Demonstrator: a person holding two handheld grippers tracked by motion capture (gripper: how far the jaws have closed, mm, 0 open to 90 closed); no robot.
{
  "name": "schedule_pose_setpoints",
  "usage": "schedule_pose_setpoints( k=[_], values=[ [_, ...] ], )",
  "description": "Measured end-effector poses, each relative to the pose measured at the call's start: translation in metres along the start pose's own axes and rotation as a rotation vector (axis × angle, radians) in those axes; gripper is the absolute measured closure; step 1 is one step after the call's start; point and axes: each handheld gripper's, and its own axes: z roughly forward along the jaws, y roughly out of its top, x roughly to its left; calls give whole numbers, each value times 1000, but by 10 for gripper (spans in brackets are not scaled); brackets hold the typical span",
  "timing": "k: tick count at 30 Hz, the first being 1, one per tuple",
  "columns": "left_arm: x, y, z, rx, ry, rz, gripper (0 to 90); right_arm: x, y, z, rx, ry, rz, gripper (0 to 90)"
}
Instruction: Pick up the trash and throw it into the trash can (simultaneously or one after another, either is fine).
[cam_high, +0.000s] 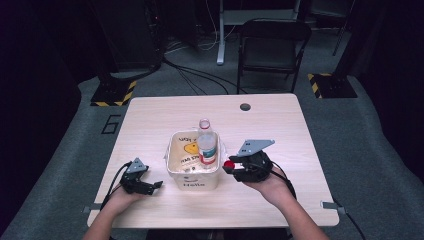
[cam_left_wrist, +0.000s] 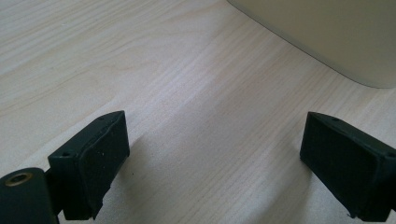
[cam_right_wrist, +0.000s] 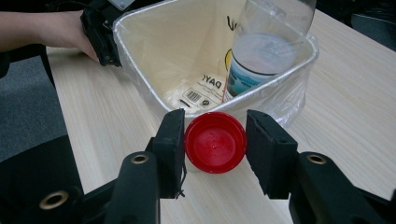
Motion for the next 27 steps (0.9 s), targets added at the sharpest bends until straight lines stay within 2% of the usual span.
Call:
schedule_pose_setpoints(
  k=[10,17,27],
  values=[
    [0,0,0,0,-1,1,79,-1,16,11,-9,7,-22,577],
    [0,0,0,0,-2,1,79,3,29,24,-25,21,-42,577],
    [0,0,0,0,-3,2,78,4,35,38,-17,15,-48,577]
  ],
)
